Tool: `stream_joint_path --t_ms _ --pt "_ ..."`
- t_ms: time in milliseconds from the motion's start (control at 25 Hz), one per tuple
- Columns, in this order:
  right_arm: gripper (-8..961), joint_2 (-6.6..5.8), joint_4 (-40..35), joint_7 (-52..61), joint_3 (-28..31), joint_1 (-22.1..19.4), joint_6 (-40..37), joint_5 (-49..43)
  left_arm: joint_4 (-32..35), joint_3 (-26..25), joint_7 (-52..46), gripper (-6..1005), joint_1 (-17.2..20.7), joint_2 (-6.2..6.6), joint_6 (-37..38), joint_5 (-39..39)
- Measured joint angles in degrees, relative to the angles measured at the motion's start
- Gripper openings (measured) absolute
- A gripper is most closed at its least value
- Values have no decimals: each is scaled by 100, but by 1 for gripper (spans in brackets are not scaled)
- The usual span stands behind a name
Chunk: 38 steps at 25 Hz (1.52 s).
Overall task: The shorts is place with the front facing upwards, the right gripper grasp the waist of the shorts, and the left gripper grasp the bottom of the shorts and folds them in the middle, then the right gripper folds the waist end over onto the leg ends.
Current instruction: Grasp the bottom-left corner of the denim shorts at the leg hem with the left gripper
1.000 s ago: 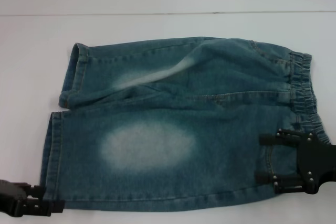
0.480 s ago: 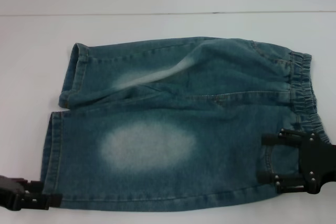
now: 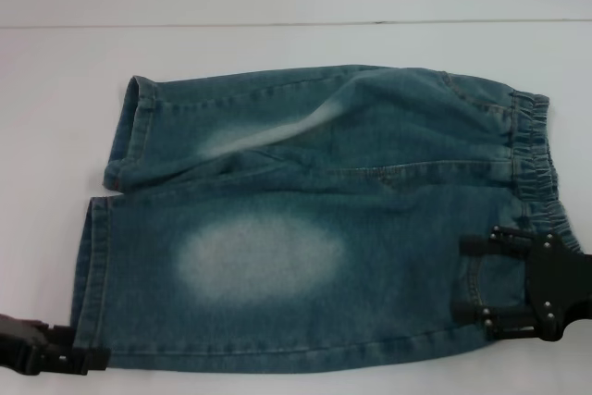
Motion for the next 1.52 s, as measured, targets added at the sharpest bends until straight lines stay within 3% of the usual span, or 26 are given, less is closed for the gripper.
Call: stream_joint_path --t_ms 760,960,1200,1320,1360,1440,1520 --pt "928 -8 1 11 -2 21 93 0 -51 148 -19 853 -204 -62 -2 22" --pt "927 -11 -4 42 -2 23 106 0 -8 318 178 663 -224 -76 -39 7" --pt "927 -23 -14 158 86 -22 4 37 -8 450 167 527 -242 -85 -104 27" --pt "927 -113 -27 508 417 -45 -386 51 5 496 159 459 -242 -88 -83 39" --pt "927 -236 -3 794 803 -71 -713 54 6 565 155 436 -232 -92 -91 39" --pt "927 -309 23 967 1007 -96 -831 54 5 588 142 374 -233 -98 -98 30" --pt "928 -482 59 1364 1362 -179 -902 52 3 597 102 311 -249 -103 -119 -3"
